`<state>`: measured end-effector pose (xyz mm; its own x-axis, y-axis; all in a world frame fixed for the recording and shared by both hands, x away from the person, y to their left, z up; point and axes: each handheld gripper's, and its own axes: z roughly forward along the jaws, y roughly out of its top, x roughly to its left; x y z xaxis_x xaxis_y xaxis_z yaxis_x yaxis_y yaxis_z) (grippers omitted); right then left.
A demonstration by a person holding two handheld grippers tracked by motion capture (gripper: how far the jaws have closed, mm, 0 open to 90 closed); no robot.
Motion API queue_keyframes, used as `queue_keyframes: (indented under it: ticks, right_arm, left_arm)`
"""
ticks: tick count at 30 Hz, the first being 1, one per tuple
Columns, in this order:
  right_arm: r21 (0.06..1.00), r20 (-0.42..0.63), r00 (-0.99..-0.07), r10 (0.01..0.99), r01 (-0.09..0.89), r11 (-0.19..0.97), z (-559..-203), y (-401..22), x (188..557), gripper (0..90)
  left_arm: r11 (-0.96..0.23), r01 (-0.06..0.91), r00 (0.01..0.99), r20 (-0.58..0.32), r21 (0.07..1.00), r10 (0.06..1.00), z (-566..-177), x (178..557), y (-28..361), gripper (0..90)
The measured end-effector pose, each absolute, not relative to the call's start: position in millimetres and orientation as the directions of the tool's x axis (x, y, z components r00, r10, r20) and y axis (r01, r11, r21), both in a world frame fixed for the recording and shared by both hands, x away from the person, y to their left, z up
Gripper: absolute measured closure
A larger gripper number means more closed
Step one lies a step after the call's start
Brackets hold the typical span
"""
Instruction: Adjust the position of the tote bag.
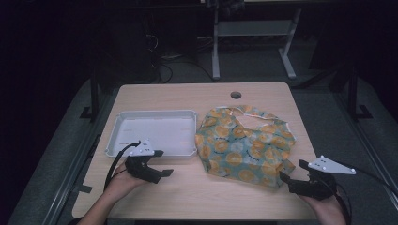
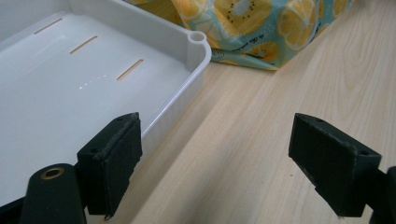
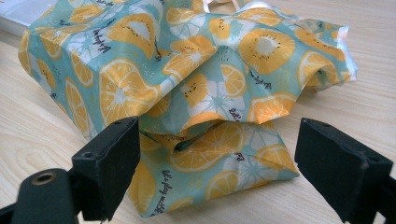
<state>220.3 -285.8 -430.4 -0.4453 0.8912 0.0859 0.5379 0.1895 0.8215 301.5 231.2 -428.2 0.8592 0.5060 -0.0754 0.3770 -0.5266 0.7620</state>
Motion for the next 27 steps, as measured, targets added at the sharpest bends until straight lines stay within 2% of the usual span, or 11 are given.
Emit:
queue_keyframes:
  ticks: [8, 13, 17, 27]
  right_arm:
    - [0.812, 0.093, -0.443, 0.892, 0.553, 0.190, -432, -288, 220, 13.6]
    - [0.806, 0.104, -0.441, 0.891, 0.563, 0.185, -431, -289, 222, 13.7]
    - [0.786, 0.109, -0.390, 0.914, 0.597, 0.161, -426, -289, 227, 14.2]
    - [0.782, 0.101, -0.390, 0.915, 0.600, 0.169, -413, -283, 245, 14.9]
  left_arm:
    - [-0.521, 0.395, 0.850, -0.087, 0.756, 0.519, -425, 306, 220, 17.0]
    - [-0.536, 0.376, 0.857, -0.063, 0.756, 0.512, -417, 311, 210, 17.1]
    - [-0.547, 0.361, 0.866, -0.055, 0.755, 0.496, -410, 315, 205, 17.1]
    - [-0.536, 0.375, 0.870, -0.088, 0.756, 0.484, -392, 340, 189, 17.1]
